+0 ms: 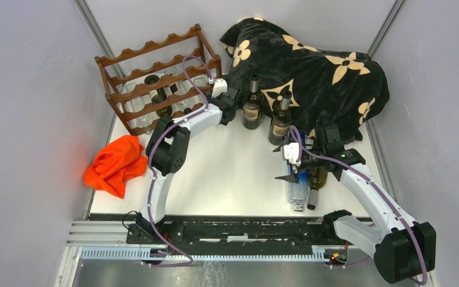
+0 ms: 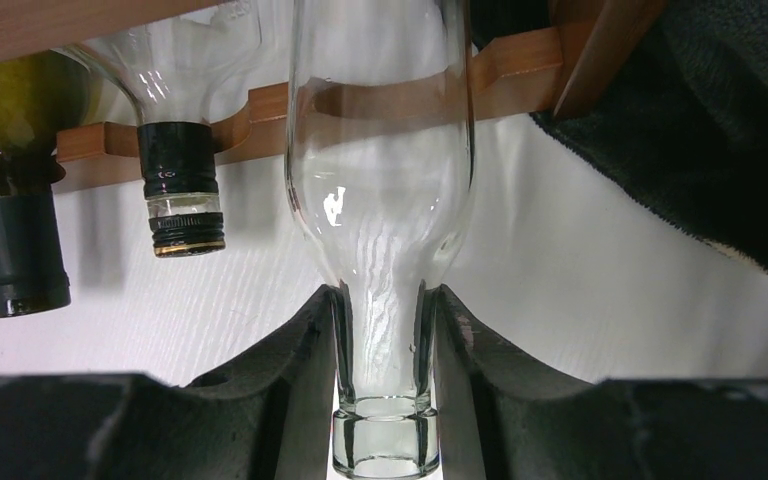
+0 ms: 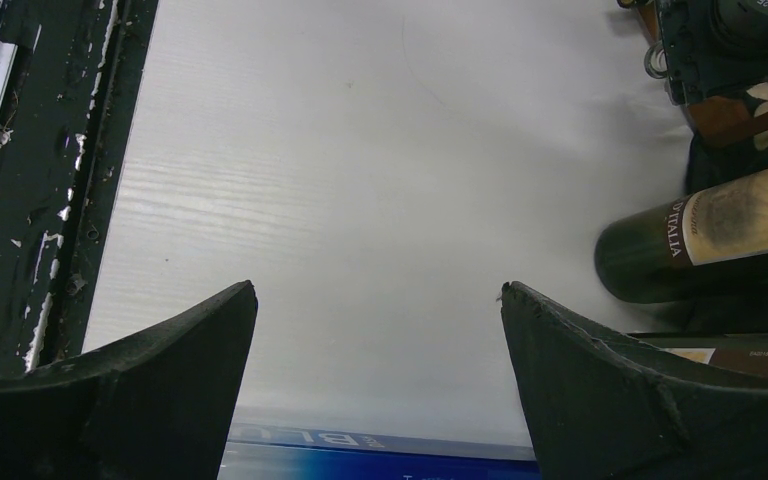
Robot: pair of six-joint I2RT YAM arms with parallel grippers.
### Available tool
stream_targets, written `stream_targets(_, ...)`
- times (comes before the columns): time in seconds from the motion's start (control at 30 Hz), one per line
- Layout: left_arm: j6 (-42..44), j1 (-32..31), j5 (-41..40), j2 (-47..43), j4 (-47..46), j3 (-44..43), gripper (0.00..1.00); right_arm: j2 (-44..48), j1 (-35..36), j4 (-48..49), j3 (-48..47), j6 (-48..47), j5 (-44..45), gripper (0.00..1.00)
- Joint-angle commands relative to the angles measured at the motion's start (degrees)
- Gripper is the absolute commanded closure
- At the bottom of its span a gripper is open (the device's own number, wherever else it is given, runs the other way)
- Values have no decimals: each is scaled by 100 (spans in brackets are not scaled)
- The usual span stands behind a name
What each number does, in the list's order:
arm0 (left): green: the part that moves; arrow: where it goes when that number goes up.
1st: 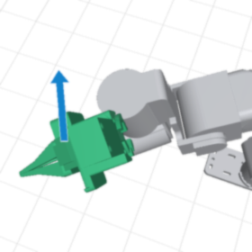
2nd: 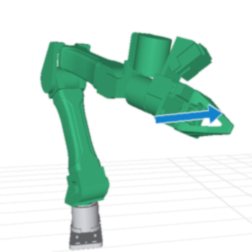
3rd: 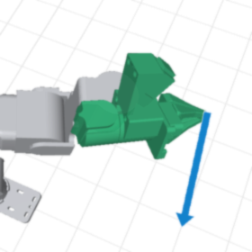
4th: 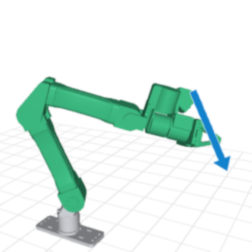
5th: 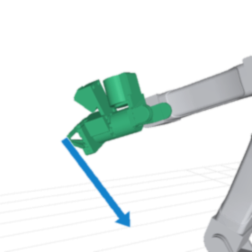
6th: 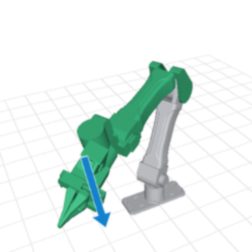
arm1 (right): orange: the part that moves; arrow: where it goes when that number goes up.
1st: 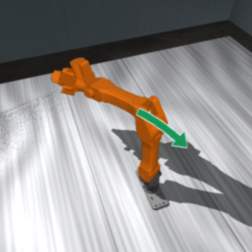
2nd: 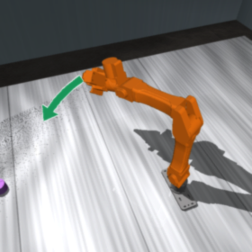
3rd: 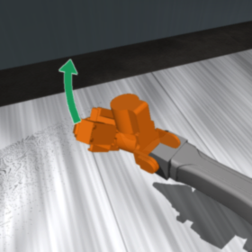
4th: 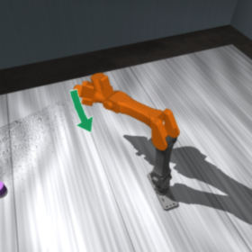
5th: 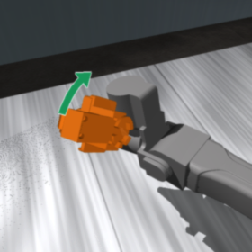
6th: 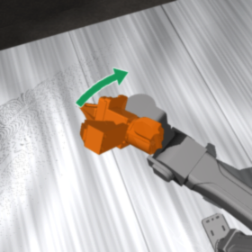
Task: Put the wine bottle on the wine rack
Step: Place the wine bottle in the wine rack.
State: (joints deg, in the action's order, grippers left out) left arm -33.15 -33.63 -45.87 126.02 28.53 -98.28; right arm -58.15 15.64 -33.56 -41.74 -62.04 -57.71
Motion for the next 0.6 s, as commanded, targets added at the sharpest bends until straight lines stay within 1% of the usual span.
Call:
stream_targets(0.0,-70,-15,-645,-149,-434,-132,98,46,-14,-32,-54,-97,-3,2)
stream_targets(0.17,88,-17,-744,-172,-601,-40,98,26,-18,-88,-63,-152,-3,2)
stream_targets(0.37,54,-16,-492,-49,-541,-19,97,22,-22,-106,-72,-177,-3,2)
stream_targets(0.43,-9,-10,-468,38,-450,-56,86,23,-22,-105,-72,-183,-3,2)
stream_targets(0.57,-16,20,-420,168,-371,-110,70,23,-12,-117,-72,-185,-3,2)
